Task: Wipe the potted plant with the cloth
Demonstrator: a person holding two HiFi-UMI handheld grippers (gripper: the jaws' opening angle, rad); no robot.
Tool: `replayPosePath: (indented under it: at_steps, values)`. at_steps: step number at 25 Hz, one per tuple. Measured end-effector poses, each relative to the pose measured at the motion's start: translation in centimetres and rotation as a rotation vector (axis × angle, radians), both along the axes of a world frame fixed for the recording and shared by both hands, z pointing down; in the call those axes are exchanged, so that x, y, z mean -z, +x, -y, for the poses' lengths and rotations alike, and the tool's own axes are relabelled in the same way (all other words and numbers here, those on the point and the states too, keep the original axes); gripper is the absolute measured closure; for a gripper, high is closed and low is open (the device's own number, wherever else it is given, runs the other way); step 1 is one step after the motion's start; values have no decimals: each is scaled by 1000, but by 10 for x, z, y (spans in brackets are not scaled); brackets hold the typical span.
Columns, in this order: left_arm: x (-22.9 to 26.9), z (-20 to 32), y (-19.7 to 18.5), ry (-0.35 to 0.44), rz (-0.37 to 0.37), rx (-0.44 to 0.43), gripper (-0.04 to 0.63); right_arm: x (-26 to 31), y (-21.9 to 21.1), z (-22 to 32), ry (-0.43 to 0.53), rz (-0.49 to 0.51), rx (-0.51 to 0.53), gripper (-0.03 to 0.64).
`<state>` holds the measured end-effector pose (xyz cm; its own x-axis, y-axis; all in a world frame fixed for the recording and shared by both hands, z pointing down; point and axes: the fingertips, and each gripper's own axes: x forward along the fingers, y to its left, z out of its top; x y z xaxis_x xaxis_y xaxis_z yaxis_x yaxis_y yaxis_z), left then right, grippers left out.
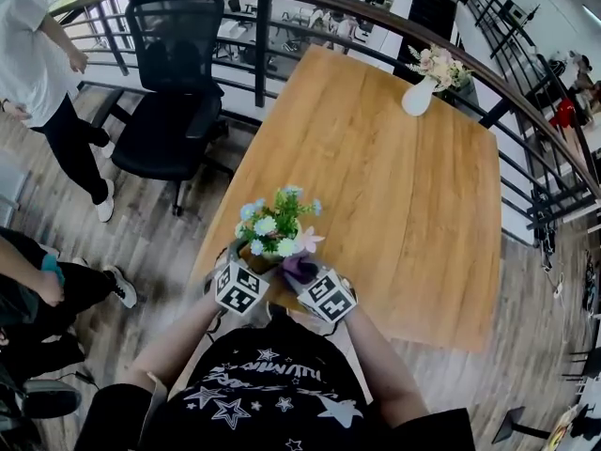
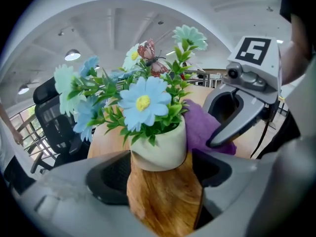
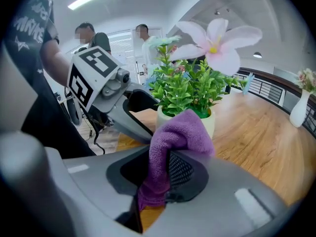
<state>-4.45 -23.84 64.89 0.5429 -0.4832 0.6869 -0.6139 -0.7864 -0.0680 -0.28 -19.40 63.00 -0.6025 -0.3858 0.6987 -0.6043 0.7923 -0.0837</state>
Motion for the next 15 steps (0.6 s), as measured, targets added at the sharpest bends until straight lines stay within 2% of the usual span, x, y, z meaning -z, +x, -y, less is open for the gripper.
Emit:
replayPosePath:
  at_steps: [7, 15]
  values:
    - [6, -3, -9, -9, -30, 27, 192, 8, 22, 10, 16, 27, -87, 532]
    - [20, -9, -31, -19, -109, 97, 191, 18, 36, 15, 36, 41, -180, 532]
